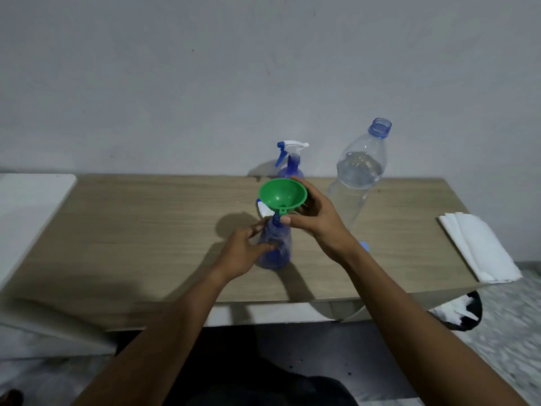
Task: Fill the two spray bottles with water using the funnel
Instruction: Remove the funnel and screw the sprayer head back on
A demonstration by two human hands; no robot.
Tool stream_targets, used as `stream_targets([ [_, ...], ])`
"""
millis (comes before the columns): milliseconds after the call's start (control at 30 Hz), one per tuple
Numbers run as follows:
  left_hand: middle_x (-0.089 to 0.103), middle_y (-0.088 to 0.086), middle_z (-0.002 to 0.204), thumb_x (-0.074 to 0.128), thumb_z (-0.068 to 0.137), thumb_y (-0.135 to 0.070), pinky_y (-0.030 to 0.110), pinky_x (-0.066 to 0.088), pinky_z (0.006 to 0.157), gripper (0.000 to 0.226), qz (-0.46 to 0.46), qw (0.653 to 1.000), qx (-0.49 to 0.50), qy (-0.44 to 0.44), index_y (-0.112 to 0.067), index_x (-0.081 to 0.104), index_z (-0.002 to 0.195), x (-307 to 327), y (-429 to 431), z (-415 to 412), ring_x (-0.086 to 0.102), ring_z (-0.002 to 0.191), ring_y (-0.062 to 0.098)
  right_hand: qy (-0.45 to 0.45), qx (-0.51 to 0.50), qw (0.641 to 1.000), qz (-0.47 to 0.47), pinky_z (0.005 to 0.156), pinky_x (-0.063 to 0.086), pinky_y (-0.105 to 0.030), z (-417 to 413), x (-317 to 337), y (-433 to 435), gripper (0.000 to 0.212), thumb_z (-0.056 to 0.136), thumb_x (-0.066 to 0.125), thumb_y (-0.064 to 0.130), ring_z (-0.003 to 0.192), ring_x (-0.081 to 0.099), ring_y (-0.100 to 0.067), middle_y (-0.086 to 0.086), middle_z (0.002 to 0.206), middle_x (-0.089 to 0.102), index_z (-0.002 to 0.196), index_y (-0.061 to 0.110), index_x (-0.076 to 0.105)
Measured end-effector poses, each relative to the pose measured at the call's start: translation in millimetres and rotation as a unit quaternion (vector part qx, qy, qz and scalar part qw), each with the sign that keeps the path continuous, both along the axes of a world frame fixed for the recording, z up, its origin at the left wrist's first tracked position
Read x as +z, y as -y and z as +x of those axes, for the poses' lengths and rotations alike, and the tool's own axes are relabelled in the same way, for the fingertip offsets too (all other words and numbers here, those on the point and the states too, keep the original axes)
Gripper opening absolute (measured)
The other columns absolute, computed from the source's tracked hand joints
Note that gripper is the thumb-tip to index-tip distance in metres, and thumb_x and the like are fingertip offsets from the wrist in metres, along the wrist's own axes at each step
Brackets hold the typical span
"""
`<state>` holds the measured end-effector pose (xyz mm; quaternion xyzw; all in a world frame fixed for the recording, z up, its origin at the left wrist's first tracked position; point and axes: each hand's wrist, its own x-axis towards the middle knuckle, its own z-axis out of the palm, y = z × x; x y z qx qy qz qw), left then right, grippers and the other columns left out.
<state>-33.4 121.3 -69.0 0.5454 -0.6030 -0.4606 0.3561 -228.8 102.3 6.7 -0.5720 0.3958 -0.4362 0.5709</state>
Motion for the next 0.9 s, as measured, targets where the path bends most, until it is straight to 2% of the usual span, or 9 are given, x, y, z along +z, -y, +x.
stream_targets([
  [67,0.066,-0.014,0.13,0.079,0.078,-0.029,0.024,0.044,0.106,0.061,-0.014,1.0,0.006,0.009,-0.02,0.062,0.136,1.4,-2.0,-0.2,0.057,0.124,-0.003,0.021,-0.016,1.0,0.003,0.107,0.05,-0.042,0.0,10.5,3.0,0.081,0.071,0.08,-0.005,0.129,0.059,-0.028,-0.014,0.14,0.06,0.145,0.01,0.048],
  [200,0.066,-0.015,0.127,0.08,0.081,-0.021,0.021,0.043,0.104,0.057,-0.028,0.999,0.037,0.005,-0.019,0.062,0.135,-0.4,-3.7,3.9,0.057,0.123,-0.001,0.011,-0.047,0.999,-0.024,0.092,0.056,-0.03,-4.5,22.7,11.3,0.078,0.073,0.081,-0.009,0.117,0.064,-0.019,-0.011,0.133,0.062,0.142,0.01,0.049],
  [267,0.067,-0.014,0.127,0.079,0.084,-0.017,0.018,0.043,0.103,0.057,-0.027,0.999,0.039,0.016,-0.019,0.06,0.138,-1.1,-3.8,7.4,0.059,0.122,0.0,-0.041,-0.057,0.997,-0.031,0.092,0.058,-0.033,-7.0,14.1,12.5,0.081,0.072,0.086,-0.004,0.113,0.066,-0.022,-0.005,0.132,0.062,0.141,0.015,0.049],
  [333,0.068,-0.022,0.123,0.079,0.084,-0.016,0.019,0.044,0.104,0.059,-0.029,0.998,0.043,0.022,-0.024,0.058,0.139,-1.9,-5.1,11.6,0.06,0.119,-0.005,-0.106,-0.064,0.992,-0.03,0.089,0.058,-0.031,-10.8,-4.5,10.0,0.083,0.069,0.09,0.004,0.108,0.067,-0.023,-0.001,0.131,0.061,0.139,0.02,0.048],
  [400,0.068,-0.03,0.117,0.078,0.085,-0.012,0.014,0.043,0.101,0.061,-0.033,0.998,0.053,0.015,-0.027,0.056,0.14,-2.0,-8.7,15.3,0.058,0.112,-0.016,-0.171,-0.067,0.982,-0.036,0.087,0.055,-0.024,-15.9,-24.6,5.5,0.081,0.07,0.09,0.008,0.106,0.066,-0.02,0.006,0.128,0.06,0.137,0.023,0.047],
  [500,0.068,-0.021,0.119,0.075,0.088,-0.012,0.005,0.043,0.093,0.062,-0.025,0.998,0.059,0.004,-0.029,0.052,0.142,-0.2,-14.6,18.8,0.057,0.106,-0.022,-0.235,-0.078,0.968,-0.046,0.086,0.052,-0.013,-20.9,-47.6,-4.5,0.08,0.07,0.087,0.006,0.105,0.063,-0.007,0.011,0.121,0.059,0.139,0.019,0.047],
  [633,0.067,-0.023,0.117,0.073,0.09,-0.012,0.003,0.046,0.084,0.059,-0.006,0.998,0.06,-0.009,-0.036,0.05,0.139,-1.6,-17.4,20.7,0.059,0.109,-0.01,-0.332,-0.083,0.937,-0.072,0.095,0.055,-0.038,-22.8,-75.7,-12.3,0.086,0.068,0.085,0.023,0.112,0.06,-0.013,0.003,0.128,0.059,0.143,0.023,0.042],
  [733,0.068,-0.012,0.126,0.072,0.09,-0.014,0.006,0.048,0.085,0.06,-0.004,0.999,0.051,-0.012,-0.029,0.05,0.144,-3.8,-16.4,20.7,0.06,0.118,0.003,-0.384,-0.087,0.917,-0.064,0.102,0.049,-0.037,-20.7,-89.5,-14.8,0.1,0.071,0.086,0.026,0.129,0.053,-0.021,-0.002,0.149,0.049,0.154,0.021,0.03],
  [900,0.068,-0.011,0.128,0.073,0.09,-0.014,0.007,0.045,0.092,0.06,-0.004,0.999,0.051,-0.005,-0.025,0.051,0.145,-4.8,-15.9,22.2,0.06,0.123,0.007,-0.408,-0.098,0.905,-0.074,0.094,0.051,-0.038,-16.4,-102.3,-15.8,0.095,0.076,0.085,0.026,0.127,0.056,-0.025,0.0,0.153,0.044,0.152,0.027,0.029],
])
